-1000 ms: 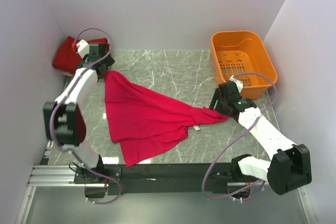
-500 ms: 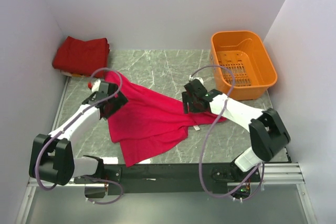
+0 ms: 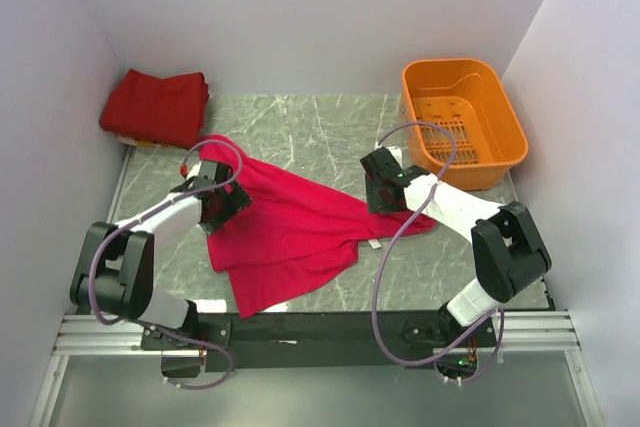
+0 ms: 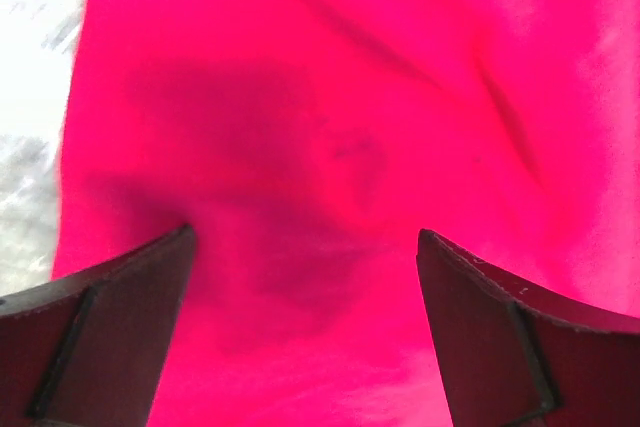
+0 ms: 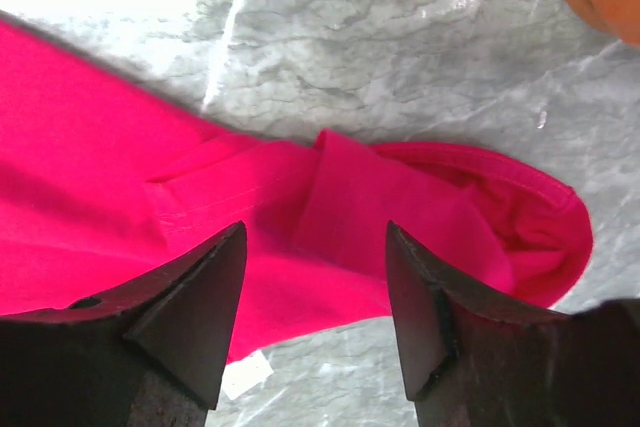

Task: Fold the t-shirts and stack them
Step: Flatten the tshirt out

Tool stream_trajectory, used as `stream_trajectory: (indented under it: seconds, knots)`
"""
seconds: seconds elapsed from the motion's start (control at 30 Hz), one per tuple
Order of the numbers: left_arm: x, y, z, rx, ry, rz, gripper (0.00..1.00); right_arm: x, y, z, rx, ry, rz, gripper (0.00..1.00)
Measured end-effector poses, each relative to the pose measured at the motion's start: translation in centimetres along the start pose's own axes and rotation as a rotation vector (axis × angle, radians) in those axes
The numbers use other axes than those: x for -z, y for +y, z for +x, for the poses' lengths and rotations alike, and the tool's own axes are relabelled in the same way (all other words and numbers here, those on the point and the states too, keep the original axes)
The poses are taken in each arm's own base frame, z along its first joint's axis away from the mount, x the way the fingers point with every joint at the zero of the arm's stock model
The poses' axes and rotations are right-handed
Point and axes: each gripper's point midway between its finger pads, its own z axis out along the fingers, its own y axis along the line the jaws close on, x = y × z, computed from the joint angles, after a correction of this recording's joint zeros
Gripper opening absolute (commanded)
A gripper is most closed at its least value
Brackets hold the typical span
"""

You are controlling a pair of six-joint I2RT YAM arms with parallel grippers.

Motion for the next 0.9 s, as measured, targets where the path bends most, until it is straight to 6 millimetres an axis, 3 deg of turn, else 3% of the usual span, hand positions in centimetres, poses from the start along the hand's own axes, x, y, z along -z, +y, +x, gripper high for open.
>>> stream_trajectory:
  seconds: [0.13, 0.4, 0.57, 0.8, 0.83, 0.9]
  knots:
    - [-0.6, -1.2, -1.0, -0.003, -0.012, -0.001, 0.99, 0.0, -0.3, 0.2, 0.021, 0.010, 0.002, 0.58]
    - [-1.6, -1.5, -2.0, -0.006, -0.024, -0.027, 0.99, -0.8, -1.0, 1.8, 0.069, 0.077, 0.042, 0.52]
    - [-1.9, -1.4, -2.8, 0.013, -0.031, -0.028, 0.99, -1.8, -1.5, 3.2, 0.096, 0.137, 0.075, 0.37]
    - [-2.5, -2.0, -3.7, 0.007, -0.039, -0.027, 1.00, -1.9, -1.7, 2.7, 0.083, 0.128, 0.079, 0.11]
    - [-2.6, -2.1, -3.8, 0.008, -0.041, -0.025, 0.99, -1.9, -1.9, 2.6, 0.076, 0.127, 0.082, 0.03]
    - [-2.8, -2.4, -4.1, 0.010, -0.042, -0.026, 1.00, -2.0, -2.3, 2.3, 0.061, 0.123, 0.090, 0.00]
